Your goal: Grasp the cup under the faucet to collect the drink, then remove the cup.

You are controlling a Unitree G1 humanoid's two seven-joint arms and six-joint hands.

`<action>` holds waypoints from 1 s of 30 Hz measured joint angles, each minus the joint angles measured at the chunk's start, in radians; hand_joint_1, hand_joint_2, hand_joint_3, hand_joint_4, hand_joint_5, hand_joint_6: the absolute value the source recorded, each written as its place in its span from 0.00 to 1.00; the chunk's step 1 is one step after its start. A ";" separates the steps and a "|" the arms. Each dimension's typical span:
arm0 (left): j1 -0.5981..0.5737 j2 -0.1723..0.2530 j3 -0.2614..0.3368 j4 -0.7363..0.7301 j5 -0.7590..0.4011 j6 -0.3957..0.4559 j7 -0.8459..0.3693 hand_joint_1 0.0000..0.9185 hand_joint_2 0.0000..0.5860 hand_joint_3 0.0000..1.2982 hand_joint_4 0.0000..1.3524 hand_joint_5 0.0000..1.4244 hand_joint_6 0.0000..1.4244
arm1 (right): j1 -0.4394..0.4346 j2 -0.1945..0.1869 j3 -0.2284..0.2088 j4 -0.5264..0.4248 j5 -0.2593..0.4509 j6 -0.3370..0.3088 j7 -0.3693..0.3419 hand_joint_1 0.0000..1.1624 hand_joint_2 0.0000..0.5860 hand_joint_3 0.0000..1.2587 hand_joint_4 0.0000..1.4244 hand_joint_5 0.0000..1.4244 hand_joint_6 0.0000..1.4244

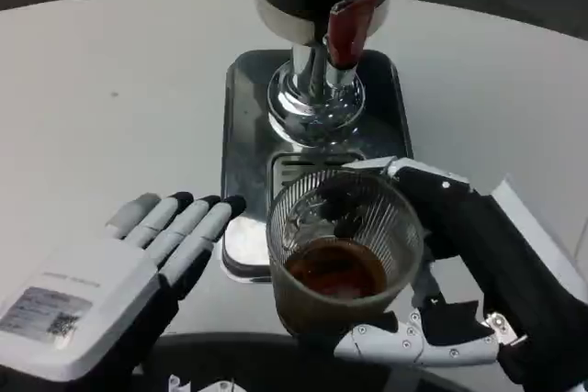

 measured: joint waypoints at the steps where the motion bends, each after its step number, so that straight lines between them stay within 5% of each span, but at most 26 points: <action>1: -0.003 -0.002 -0.002 0.000 0.005 0.002 0.000 0.00 0.16 0.00 0.00 0.00 0.00 | 0.012 0.000 0.001 -0.016 0.003 0.000 0.000 0.98 0.24 0.50 0.61 0.70 0.98; 10: -0.017 -0.029 -0.039 -0.023 0.067 0.018 0.000 0.00 0.16 0.00 0.00 0.00 0.00 | 0.112 0.000 0.016 -0.090 0.004 0.000 -0.001 0.98 0.24 0.51 0.62 0.70 0.98; 30: -0.005 -0.029 -0.053 -0.039 0.043 -0.005 0.001 0.00 0.16 0.00 0.00 0.00 0.00 | 0.109 -0.027 0.028 -0.121 0.003 -0.004 -0.002 0.98 0.24 0.51 0.63 0.71 0.98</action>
